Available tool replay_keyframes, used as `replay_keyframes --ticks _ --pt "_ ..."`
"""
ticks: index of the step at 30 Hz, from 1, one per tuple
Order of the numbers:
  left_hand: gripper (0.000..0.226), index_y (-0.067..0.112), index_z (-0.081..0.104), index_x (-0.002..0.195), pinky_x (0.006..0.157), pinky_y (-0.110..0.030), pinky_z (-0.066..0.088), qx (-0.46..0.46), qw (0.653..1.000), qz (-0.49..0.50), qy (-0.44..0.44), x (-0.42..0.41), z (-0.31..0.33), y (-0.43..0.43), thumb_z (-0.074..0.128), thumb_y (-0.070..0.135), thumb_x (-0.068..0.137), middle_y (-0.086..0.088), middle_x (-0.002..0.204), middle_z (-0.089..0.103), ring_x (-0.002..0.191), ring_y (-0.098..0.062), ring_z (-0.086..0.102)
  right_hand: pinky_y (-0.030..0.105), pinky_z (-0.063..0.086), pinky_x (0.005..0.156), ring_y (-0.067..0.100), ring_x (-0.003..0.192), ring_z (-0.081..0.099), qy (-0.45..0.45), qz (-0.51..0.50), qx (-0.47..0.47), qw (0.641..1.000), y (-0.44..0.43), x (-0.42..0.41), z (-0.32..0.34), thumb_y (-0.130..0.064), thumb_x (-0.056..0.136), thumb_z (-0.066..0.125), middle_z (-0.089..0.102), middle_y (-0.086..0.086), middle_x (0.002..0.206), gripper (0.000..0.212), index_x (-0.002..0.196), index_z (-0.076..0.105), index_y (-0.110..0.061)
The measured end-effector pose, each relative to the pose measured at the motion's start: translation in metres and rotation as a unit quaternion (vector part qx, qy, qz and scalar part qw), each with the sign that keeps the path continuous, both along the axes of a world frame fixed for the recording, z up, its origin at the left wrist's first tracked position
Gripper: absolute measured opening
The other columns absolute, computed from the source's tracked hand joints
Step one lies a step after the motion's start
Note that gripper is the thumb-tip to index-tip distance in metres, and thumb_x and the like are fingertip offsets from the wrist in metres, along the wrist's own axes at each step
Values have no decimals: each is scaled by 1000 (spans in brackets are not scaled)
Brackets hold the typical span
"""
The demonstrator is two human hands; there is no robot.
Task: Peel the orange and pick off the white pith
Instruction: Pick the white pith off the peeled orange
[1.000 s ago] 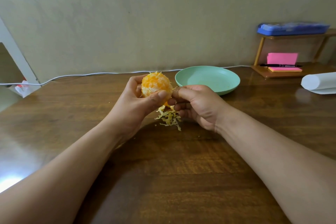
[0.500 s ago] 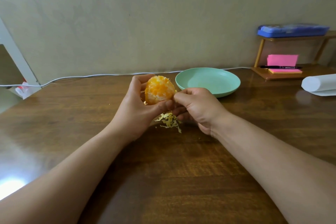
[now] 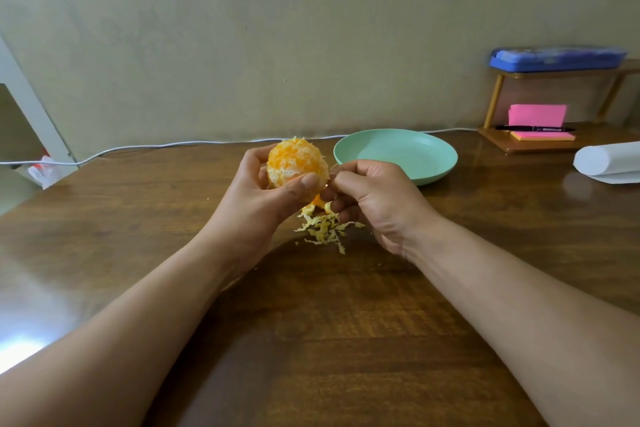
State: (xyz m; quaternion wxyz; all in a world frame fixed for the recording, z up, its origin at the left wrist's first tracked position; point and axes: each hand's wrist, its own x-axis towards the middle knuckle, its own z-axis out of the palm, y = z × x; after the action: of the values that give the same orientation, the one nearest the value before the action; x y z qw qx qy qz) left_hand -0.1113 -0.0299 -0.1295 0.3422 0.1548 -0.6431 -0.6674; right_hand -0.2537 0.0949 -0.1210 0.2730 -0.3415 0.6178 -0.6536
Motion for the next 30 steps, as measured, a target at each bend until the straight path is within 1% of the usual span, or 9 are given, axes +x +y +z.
replay_keyframes --ticks 2,6,11,13,15,18,21,25,30 --pt "81 18 51 140 105 -50 59 5 1000 1 2 2 1 -3 94 26 72 -11 129 71 120 -31 73 26 54 57 16 68 65 -16 21 -4 1000 0 -1 1 -8 103 64 76 12 85 15 111 72 3" --pt "88 23 52 139 106 -52 58 -21 1000 12 -10 3 0 -7 98 37 64 -8 129 71 120 -30 72 26 54 56 14 68 68 -4 36 7 999 0 1 1 -26 104 68 79 11 91 24 109 74 -3" --pt "80 30 51 141 100 -40 61 -150 986 52 -57 4 -1 -4 96 39 76 -3 132 67 115 -17 73 29 52 56 11 64 70 136 -7 66 989 2 1 0 -30 103 70 81 2 88 18 100 74 -14" --pt "79 36 51 139 99 -43 62 -202 975 64 -67 4 -3 -5 96 47 76 4 131 67 115 -15 72 32 53 56 9 60 68 197 -25 80 977 3 0 0 -29 103 69 80 -1 85 16 94 75 -17" --pt "80 40 50 138 99 -47 62 -231 968 69 -75 5 -4 -4 93 53 72 9 130 67 117 -15 71 40 61 61 10 58 68 239 -40 88 966 4 1 1 -28 100 69 79 -1 81 14 91 74 -18" --pt "81 41 49 139 98 -47 62 -247 963 74 -75 5 -4 -2 91 53 72 10 131 66 118 -15 70 47 63 65 21 64 72 255 -59 85 961 4 4 1 -28 95 72 78 1 76 11 89 74 -18" --pt "82 38 50 140 98 -48 62 -225 970 71 -62 3 -3 0 92 53 71 6 131 67 116 -17 72 51 63 68 26 70 73 245 -75 71 964 4 6 2 -27 91 74 77 2 75 10 86 74 -18" --pt "82 32 53 139 102 -50 60 -149 987 50 -45 1 -3 0 96 44 70 -5 132 68 116 -23 74 54 63 72 26 76 73 230 -85 52 968 3 7 2 -26 87 75 76 4 76 9 83 74 -17" --pt "83 21 52 141 103 -48 60 -25 1000 -5 -11 -1 -1 0 96 28 71 -12 130 70 121 -33 72 49 63 72 15 67 67 194 -75 28 978 3 8 3 -22 89 72 75 1 71 8 84 74 -16"
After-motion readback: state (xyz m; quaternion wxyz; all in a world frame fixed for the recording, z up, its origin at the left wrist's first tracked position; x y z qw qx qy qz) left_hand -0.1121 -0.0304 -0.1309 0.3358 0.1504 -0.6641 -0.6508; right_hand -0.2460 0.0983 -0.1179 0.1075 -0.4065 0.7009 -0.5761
